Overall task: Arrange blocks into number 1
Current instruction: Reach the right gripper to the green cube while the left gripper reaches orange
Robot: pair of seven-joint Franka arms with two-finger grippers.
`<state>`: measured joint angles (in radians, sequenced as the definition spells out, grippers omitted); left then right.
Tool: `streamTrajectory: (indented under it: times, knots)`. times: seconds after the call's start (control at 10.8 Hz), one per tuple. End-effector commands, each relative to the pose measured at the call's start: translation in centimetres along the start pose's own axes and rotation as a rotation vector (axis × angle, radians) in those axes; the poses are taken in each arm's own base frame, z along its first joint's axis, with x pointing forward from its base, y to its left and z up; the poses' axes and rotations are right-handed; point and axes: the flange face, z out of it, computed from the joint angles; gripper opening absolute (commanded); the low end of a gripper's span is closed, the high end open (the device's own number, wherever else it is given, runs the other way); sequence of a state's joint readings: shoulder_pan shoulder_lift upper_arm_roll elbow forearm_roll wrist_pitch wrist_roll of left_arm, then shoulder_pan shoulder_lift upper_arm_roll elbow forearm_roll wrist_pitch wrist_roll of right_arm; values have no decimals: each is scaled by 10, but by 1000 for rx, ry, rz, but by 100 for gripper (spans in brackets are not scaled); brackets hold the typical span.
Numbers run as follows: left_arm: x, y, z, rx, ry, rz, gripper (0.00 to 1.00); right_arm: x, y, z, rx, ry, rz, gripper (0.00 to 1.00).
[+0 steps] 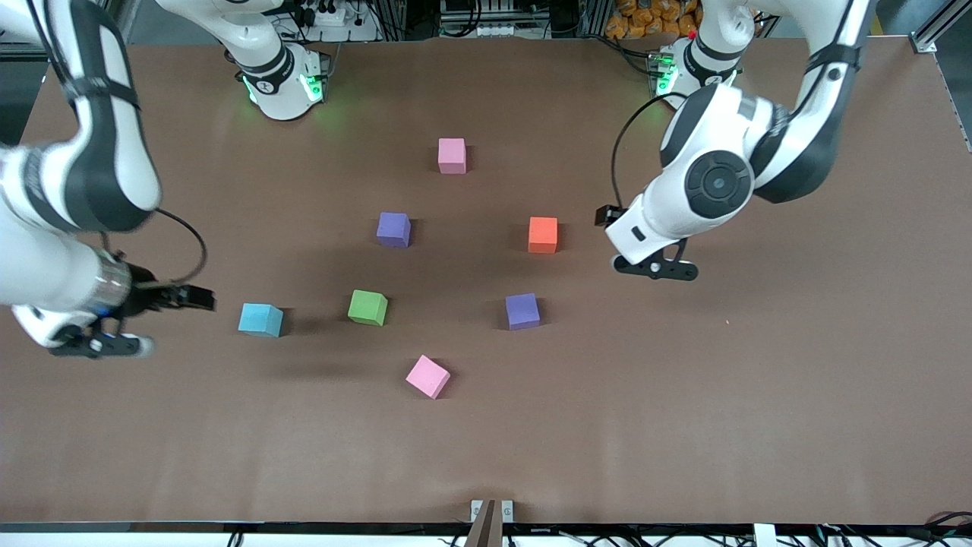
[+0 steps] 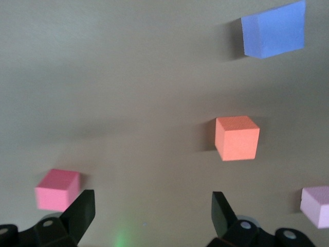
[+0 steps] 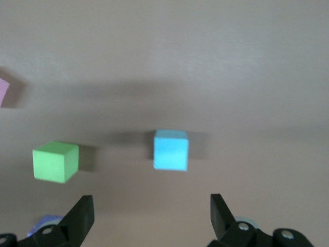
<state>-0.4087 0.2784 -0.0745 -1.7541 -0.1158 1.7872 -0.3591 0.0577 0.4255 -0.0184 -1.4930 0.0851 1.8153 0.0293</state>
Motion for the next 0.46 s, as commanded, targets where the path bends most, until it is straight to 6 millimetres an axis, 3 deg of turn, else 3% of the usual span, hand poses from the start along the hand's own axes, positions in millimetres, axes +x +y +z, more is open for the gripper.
streamTrajectory:
  times: [0.0, 0.19, 0.37]
  knots:
    - [-25, 31, 33, -36, 66, -142, 100, 12, -12, 40, 63, 6, 36, 100]
    - [-32, 86, 69, -23, 113, -225, 100, 13, -56, 65, 94, -21, 132, 100]
    - [-38, 119, 99, 28, 165, -237, 100, 14, -100, 95, 34, -1, 159, 100]
